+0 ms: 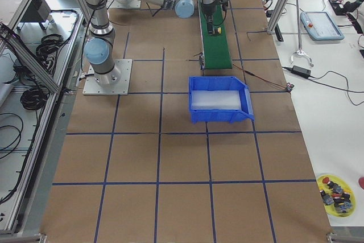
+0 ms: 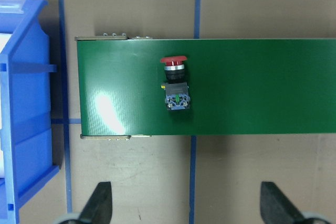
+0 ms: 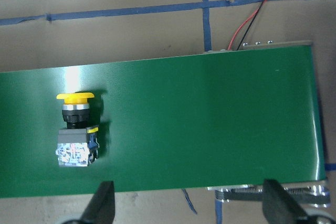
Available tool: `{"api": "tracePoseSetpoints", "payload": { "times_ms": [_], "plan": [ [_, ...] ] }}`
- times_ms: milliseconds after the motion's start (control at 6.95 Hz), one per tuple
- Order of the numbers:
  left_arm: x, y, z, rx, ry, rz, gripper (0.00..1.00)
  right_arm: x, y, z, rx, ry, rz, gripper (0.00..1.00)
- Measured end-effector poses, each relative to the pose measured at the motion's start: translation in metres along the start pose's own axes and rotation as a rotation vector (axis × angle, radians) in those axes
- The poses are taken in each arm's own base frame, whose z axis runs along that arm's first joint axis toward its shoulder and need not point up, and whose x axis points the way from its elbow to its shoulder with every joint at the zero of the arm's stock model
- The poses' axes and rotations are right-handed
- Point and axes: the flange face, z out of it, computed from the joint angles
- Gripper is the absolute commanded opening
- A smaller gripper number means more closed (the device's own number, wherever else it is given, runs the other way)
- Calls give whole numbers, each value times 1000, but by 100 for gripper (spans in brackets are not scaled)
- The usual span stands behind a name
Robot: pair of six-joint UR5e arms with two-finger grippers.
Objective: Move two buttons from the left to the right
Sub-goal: 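Lower the right gripper onto the yellow-capped button at the belt's far end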
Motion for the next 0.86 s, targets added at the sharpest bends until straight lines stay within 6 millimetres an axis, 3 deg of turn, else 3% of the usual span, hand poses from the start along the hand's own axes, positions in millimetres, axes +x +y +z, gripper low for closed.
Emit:
{"api": "tracePoseSetpoints", "payload": {
  "times_ms": [432,864],
  "plan": [
    [-3,11,7,-14,-2,-1,99,-1,-15,44,45,-33,-6,100],
    [-4,13,-1,1,0,-14,99,0,-17,77,4,-31,1,100]
  ]
}}
